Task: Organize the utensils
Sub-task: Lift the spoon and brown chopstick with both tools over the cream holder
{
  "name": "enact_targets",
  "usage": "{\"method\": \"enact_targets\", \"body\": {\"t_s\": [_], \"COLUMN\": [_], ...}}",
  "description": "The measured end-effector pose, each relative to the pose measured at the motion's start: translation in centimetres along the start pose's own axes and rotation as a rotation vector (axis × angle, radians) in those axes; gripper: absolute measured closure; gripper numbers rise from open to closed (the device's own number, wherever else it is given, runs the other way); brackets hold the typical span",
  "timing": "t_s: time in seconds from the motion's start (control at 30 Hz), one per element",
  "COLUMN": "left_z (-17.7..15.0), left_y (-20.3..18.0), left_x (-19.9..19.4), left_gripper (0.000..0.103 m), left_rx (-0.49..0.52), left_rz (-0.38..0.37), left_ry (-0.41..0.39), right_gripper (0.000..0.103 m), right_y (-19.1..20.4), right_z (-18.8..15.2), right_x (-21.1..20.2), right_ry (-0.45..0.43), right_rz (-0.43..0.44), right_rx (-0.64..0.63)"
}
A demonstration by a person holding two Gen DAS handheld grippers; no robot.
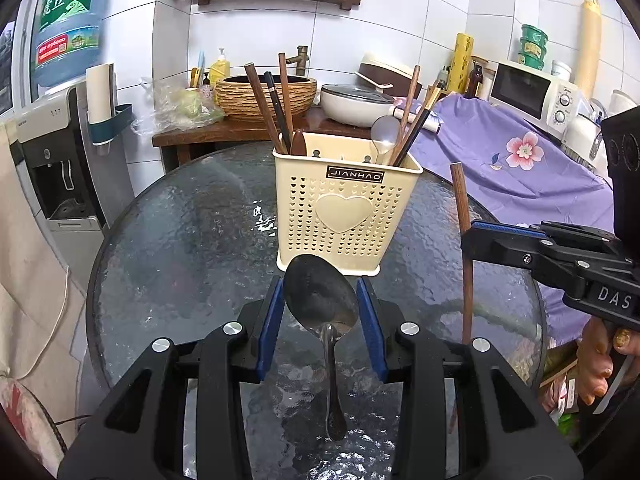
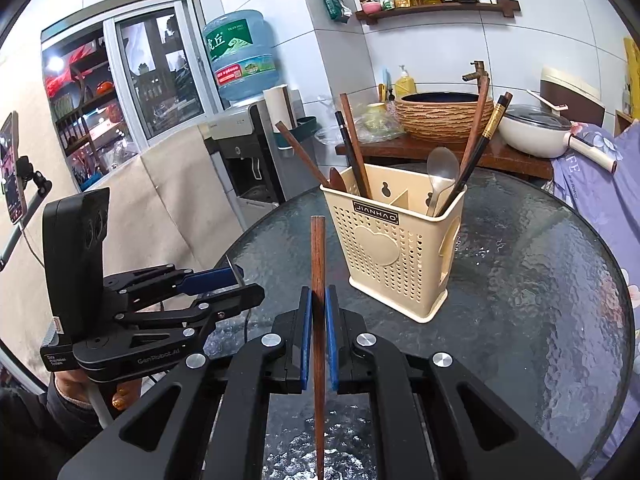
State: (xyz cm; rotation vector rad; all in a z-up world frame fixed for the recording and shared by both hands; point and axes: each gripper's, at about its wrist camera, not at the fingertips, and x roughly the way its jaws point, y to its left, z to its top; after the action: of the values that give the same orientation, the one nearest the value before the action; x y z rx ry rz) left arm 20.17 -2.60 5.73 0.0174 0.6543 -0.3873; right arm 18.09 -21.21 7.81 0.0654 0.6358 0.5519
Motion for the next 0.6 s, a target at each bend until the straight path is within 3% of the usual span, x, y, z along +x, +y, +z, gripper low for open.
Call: {"method": "enact_targets", "body": {"t_s": [0.33,0.6], "left_z": [1.4,5.3], "left_y": [-0.1,-0.9], "left_x": [-1.1,-3.3], "left_gripper": [0.065,0.065], "left_rx": [-0.008,0.028], "left_rz": [-0.024,-0.029], "left_ry": [-0.049,-0.138], "right_gripper": [0.096,0.096], "right_y": [0.3,0.9], "right_z": [0.8,3.7], "right_x": [-1.4,-2.6], "right_ry": [-0.075,-0.119], "right_rz": [-0.001,-0.022], "right_rx": [-0.008,-0.046]}}
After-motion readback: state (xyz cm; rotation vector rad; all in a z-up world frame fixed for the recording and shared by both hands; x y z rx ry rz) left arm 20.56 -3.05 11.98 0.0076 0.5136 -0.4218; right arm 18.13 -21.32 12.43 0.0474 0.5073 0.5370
